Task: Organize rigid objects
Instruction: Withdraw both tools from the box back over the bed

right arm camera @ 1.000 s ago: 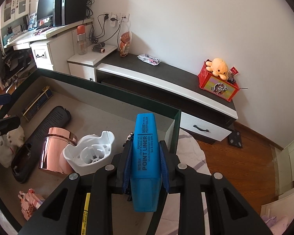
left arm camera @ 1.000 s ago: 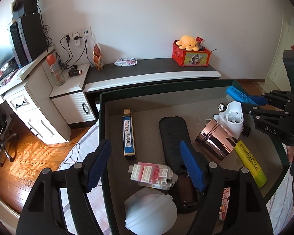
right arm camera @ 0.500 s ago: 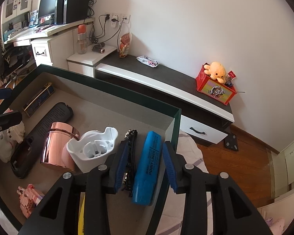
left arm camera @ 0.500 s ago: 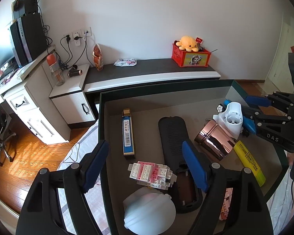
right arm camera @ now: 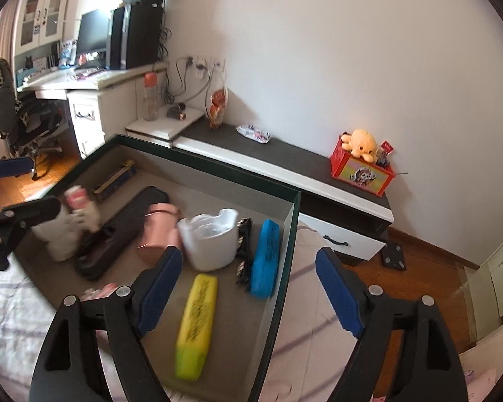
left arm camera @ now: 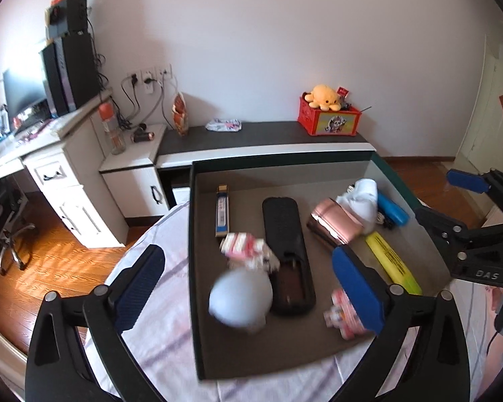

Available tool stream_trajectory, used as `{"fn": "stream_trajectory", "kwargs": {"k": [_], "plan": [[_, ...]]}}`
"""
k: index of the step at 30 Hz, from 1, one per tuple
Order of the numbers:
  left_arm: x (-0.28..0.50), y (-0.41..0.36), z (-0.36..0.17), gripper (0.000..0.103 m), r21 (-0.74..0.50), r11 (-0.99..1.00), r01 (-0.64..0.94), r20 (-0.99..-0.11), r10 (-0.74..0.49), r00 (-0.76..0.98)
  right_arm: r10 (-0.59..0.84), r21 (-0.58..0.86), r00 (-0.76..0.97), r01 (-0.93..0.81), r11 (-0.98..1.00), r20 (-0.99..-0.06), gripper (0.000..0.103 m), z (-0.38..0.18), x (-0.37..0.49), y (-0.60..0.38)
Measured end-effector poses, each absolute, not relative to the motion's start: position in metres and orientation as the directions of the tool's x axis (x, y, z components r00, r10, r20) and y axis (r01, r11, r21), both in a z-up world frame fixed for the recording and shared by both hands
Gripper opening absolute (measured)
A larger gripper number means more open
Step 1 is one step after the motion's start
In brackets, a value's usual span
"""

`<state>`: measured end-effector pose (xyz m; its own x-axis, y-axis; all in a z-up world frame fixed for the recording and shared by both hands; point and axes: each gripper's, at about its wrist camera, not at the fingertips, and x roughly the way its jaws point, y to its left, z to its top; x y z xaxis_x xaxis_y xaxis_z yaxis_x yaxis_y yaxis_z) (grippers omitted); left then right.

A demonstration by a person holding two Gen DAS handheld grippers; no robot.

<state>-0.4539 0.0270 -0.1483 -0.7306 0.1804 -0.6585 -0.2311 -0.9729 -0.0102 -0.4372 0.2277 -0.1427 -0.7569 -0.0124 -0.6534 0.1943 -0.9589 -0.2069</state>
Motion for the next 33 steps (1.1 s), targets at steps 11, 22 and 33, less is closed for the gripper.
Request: {"fn": "stream_trajectory", "kwargs": {"k": [11,22,33], "plan": [[-0.332,0.017,-0.130,0.103,0.014,-0.982,-0.187,-0.603,0.141,-0.785,-0.035,-0.151,-0.811,0.151,-0.977,-0.583,0.103,-0.121,-0.313,0.222],[-0.243,0.022,-0.148,0.103,0.025,-0.975,-0.221,-0.639,0.155,-0.753,-0.087,-0.068,-0.807,0.155,-0.986,-0.584,0.103,-0.133,-0.220,0.219],[-0.201,0.000,-0.177,0.103,0.025,-0.982,-0.190,-0.689,0.120,-0.714,-0.101,-0.028,-0.772,0.152,-0.988,-0.627,0.103,-0.162,-0.176,0.211]]}}
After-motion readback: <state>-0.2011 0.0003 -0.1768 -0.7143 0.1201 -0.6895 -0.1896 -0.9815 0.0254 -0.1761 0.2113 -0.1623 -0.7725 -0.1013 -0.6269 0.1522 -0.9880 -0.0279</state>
